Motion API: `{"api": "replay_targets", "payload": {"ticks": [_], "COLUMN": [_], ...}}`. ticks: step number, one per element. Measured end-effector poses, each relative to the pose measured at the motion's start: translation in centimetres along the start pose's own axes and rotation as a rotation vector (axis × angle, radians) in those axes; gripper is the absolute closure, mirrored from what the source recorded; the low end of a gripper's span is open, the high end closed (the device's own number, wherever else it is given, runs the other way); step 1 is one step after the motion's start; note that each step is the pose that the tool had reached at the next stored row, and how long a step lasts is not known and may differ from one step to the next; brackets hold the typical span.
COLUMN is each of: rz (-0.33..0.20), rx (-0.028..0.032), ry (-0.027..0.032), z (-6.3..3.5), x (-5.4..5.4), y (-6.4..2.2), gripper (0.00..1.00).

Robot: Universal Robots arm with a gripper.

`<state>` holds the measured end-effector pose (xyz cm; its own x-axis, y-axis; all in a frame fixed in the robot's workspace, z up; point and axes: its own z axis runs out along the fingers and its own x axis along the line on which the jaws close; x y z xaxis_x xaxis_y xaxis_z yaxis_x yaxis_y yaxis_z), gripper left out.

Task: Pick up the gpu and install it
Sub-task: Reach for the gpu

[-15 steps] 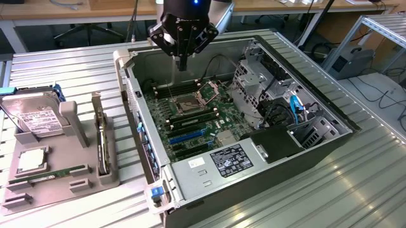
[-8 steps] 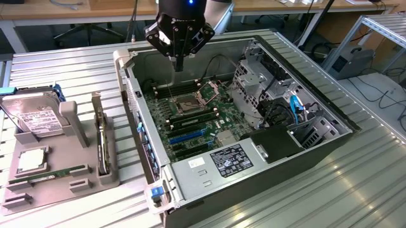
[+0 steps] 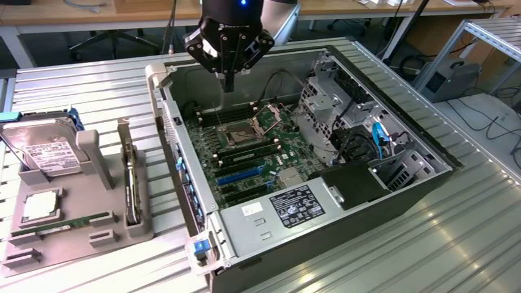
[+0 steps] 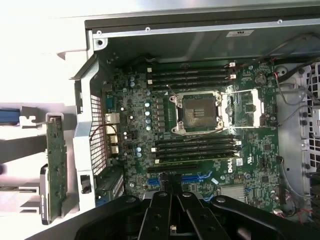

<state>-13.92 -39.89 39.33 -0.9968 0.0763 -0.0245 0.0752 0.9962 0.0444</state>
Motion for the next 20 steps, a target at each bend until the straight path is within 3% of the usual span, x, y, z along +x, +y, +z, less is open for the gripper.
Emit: {"api": "replay_targets", "payload": {"ticks": [20], "rz": [0.0], "rx": [0.0], "ry": [0.0], "z": [-0.02], "x": [0.54], "y": [-0.04], "gripper": [0.89]}}
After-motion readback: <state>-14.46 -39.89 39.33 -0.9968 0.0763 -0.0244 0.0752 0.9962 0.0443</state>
